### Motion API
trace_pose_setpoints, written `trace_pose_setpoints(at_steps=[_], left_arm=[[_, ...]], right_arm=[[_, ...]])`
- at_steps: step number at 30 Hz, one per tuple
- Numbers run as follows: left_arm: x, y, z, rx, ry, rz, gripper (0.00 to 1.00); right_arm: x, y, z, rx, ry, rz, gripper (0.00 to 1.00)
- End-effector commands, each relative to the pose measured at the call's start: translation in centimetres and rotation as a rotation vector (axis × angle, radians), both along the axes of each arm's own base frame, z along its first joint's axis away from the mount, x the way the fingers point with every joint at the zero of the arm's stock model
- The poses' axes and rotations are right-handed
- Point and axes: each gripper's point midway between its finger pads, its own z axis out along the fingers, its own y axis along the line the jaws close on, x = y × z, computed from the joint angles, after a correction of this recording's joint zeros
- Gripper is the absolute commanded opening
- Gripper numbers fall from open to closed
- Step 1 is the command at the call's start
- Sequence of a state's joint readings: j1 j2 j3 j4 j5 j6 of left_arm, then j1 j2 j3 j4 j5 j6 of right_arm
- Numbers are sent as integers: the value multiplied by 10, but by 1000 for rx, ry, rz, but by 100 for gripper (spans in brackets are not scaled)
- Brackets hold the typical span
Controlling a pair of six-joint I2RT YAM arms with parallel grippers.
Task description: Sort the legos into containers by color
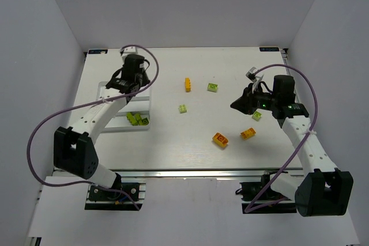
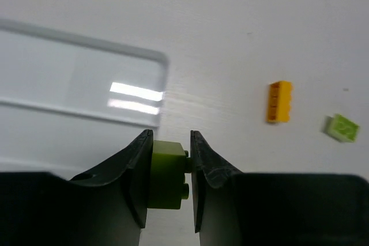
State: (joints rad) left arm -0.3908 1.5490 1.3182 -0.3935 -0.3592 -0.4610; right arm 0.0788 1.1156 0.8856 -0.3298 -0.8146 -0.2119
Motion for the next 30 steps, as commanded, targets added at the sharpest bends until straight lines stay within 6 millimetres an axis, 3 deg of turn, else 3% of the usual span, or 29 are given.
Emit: trace_pose_setpoints(at_steps=[1,3,4,8,15,19,20,24,27,30], left_arm=[[-48,67,-73,118,233,171,0],[-60,89,-78,130,247,212,0],[-69,106,-90,137,279,248,0],[-85,137,-108,150,329,317,0],[-93,152,-134,194,436,346,4],[-96,150,-146,203,490,328,28],[-96,150,-148,204,494,326,39],[-94,152,-143,192,478,334,66],[-91,148,-133,164,442,323,76],[-88,141,-122,124,398,292,77]], right_arm=[[4,2,4,-7,-42,5,20],[4,3,4,-7,-45,6,20],[5,2,3,-9,-40,2,20],[6,2,0,-15,-35,-1,22],[7,1,-2,-19,-30,-4,31],[7,2,-5,-24,-21,1,43],[7,1,-5,-25,-20,1,45],[8,1,-5,-31,-25,6,52],[8,0,-8,-39,-20,8,55],[10,0,-11,-55,-19,12,54]])
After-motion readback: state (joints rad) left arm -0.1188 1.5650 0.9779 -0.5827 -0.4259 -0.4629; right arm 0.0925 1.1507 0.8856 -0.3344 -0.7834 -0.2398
